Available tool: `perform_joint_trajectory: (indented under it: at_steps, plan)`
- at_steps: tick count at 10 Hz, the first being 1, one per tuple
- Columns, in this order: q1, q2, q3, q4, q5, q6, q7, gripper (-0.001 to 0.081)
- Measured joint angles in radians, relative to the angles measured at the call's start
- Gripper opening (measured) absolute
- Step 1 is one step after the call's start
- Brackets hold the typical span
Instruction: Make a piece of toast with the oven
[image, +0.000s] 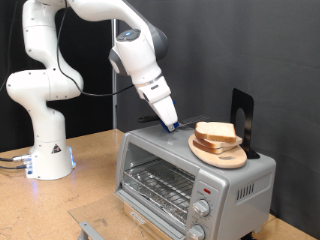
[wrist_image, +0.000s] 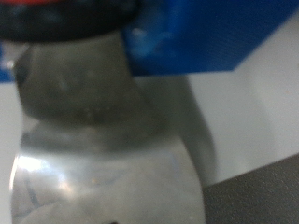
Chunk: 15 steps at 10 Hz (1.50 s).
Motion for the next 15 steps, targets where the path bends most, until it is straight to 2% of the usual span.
perform_joint_trajectory:
  at_steps: [2,5,6,7,8,9,11,13,15]
  plan:
    - [-0.012,-0.020,-0.015,0.009,-0.013,-0.046,0.035,0.0485]
    - [-0.071,-0.054,-0.045,0.031,-0.103,-0.133,0.112,0.0485]
    - [-0.092,-0.057,-0.046,0.038,-0.136,-0.145,0.142,0.0555]
    - [-0.112,-0.056,-0.046,0.041,-0.167,-0.147,0.170,0.0733]
    - [-0.127,-0.054,-0.046,0.042,-0.189,-0.147,0.183,0.0785]
    - [-0.139,-0.049,-0.046,0.044,-0.198,-0.146,0.185,0.0785]
    - [-0.139,-0.043,-0.060,0.057,-0.166,-0.152,0.133,0.0804]
    - [-0.130,-0.043,-0.097,0.099,-0.108,-0.244,0.037,0.0805]
    - [-0.129,-0.047,-0.122,0.149,-0.122,-0.359,-0.082,0.0805]
